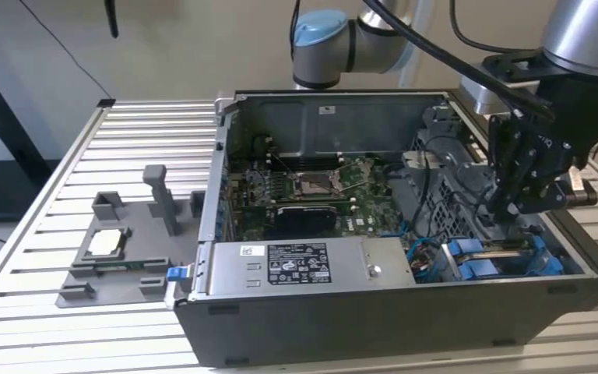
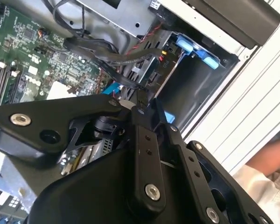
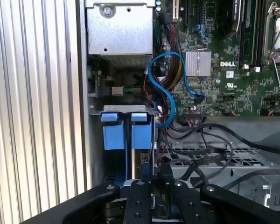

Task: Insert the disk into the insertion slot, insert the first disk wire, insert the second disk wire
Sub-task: 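Insert the second disk wire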

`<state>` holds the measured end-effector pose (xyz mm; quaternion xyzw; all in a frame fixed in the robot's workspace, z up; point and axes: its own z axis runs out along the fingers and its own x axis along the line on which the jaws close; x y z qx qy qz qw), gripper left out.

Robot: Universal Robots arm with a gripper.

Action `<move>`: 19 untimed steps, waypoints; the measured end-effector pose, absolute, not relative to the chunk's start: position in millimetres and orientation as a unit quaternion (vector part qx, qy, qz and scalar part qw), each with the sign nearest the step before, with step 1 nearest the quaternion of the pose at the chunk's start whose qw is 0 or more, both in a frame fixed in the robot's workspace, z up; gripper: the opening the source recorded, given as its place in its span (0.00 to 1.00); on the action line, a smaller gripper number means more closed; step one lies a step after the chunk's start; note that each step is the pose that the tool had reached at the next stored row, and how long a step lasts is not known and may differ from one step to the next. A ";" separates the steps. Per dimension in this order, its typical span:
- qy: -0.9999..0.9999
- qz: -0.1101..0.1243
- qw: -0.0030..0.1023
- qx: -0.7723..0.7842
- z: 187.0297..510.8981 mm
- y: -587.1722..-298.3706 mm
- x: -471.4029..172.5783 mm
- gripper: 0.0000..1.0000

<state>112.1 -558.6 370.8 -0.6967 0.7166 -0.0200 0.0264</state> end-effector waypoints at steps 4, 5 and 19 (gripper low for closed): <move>0.717 -0.021 0.026 -0.697 368.7 -558.5 112.1 0.23; 0.717 -0.021 0.026 -0.697 368.3 -558.5 112.1 0.20; 0.717 0.004 -0.001 -0.697 365.0 -562.4 123.3 0.16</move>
